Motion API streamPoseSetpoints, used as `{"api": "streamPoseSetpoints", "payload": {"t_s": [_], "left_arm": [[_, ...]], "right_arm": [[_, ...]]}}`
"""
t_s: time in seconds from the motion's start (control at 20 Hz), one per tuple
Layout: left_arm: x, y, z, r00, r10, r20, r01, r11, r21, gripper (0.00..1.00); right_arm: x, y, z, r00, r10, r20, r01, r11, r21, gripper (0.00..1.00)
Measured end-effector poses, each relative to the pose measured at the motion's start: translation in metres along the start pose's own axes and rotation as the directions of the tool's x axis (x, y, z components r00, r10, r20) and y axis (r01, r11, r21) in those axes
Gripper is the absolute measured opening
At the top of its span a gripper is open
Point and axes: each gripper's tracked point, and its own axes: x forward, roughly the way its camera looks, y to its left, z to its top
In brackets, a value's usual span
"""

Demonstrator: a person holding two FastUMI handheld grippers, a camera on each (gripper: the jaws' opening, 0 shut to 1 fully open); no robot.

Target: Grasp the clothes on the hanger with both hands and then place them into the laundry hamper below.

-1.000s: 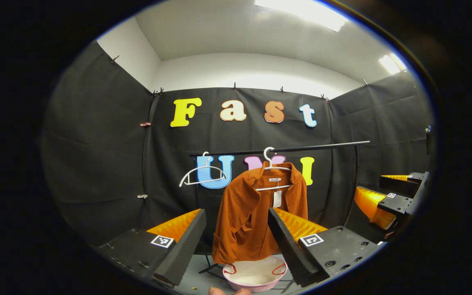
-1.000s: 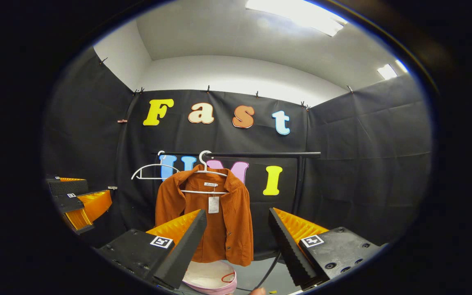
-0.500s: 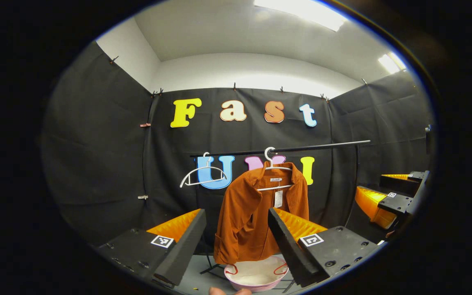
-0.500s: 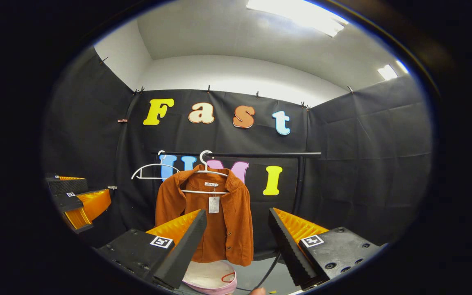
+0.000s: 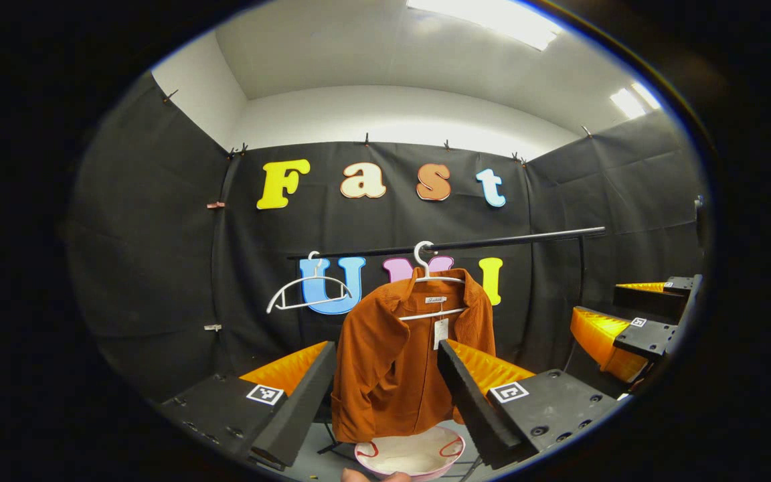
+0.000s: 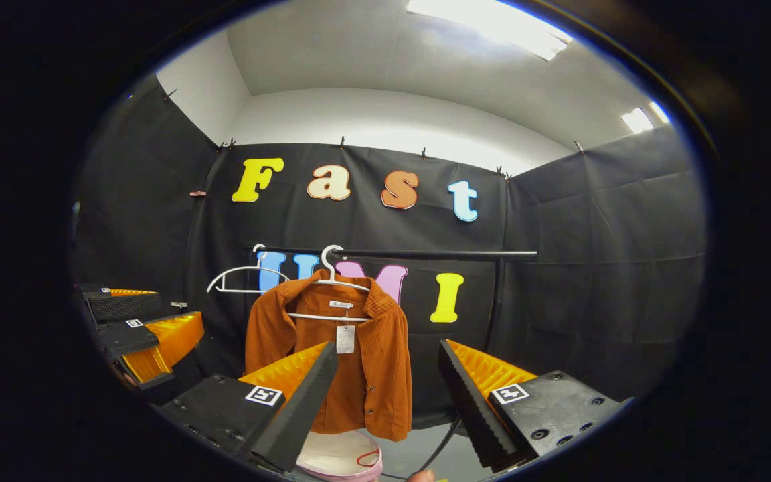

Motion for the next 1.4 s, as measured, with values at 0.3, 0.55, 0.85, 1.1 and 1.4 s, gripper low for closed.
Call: {"api": "streamPoseSetpoints", "payload": {"t_s": [0.3,0.55,0.85,1.1,1.4], "left_arm": [[0.103,-0.015,-0.022,0.999,0.035,0.005,-0.035,0.999,0.04,0.96],[0.191,-0.017,-0.057,0.995,0.103,-0.002,-0.103,0.993,0.062,0.96],[0.253,-0.013,-0.095,0.985,0.171,-0.015,-0.168,0.98,0.111,0.96],[0.28,-0.005,-0.113,0.981,0.184,-0.063,-0.178,0.98,0.087,0.81],[0.284,0.011,-0.117,0.975,0.205,-0.081,-0.201,0.978,0.059,0.1]], "right_arm": [[0.07,-0.012,-0.024,1.0,0.015,-0.002,-0.015,1.0,0.021,0.97],[0.133,-0.017,-0.053,0.998,0.054,-0.013,-0.053,0.997,0.047,0.98],[0.196,-0.008,-0.084,0.992,0.124,-0.026,-0.122,0.991,0.061,0.97],[0.242,0.012,-0.101,0.989,0.15,-0.018,-0.148,0.987,0.065,0.98],[0.286,0.05,-0.122,0.99,0.14,-0.02,-0.137,0.985,0.104,0.98]]}}
